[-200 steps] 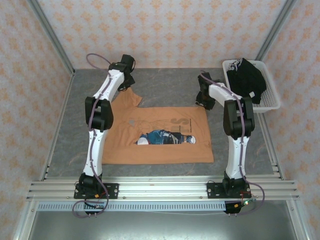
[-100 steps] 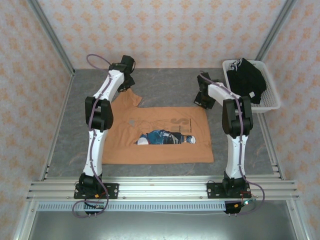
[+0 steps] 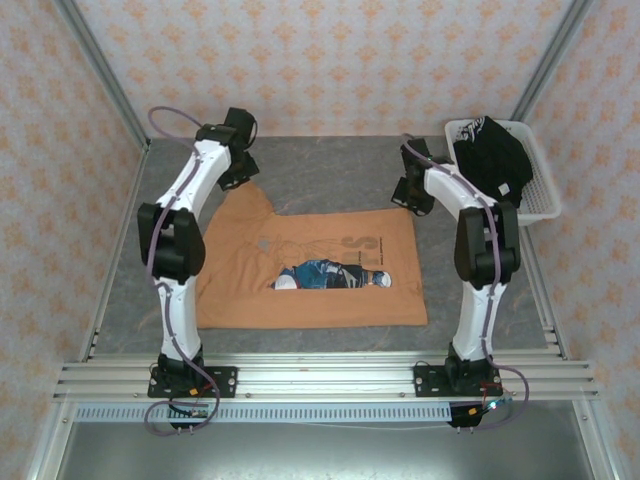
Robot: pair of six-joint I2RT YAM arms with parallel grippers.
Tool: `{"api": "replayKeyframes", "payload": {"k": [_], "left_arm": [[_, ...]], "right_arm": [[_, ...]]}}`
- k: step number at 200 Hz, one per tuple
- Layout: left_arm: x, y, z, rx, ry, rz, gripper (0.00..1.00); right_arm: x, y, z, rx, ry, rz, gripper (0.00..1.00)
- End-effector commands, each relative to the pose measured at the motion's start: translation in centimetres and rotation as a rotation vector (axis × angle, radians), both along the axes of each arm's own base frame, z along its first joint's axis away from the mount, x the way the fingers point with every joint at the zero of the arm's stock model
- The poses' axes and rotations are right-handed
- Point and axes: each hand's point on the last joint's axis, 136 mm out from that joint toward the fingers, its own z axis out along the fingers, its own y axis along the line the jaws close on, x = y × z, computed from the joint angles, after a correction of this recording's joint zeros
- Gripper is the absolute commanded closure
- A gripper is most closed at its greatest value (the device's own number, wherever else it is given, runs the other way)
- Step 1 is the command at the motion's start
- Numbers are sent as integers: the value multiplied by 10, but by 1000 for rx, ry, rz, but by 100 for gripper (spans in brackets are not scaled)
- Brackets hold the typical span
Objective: Fold and stack the t-shirts
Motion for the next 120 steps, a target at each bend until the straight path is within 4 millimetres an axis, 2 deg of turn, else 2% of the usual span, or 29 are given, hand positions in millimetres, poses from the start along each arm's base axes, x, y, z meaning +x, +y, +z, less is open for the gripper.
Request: {"api": "replayKeyframes", "payload": {"k": [1,16,21,43,89,120], "left_arm": [[-28,5,11,-8,22,-22,100],[-45,7,11,-1,44,-28,100],[-52,9,20,-2,26,-29,100],[-82,10,23,-13,35,-24,100],[-151,15,20,-44,53,-3,100],[-193,18,14,-63,64,13,100]], "right_arm": [[-12,0,13,-1,-15,40,100],[-21,-1,16,-2,-14,46,100],[-24,-2,18,-3,-18,46,100],[-37,-3,19,-1,-19,52,100],[-67,3,22,-4,-13,87,100],[-95,0,19,-32,1,80,100]]}}
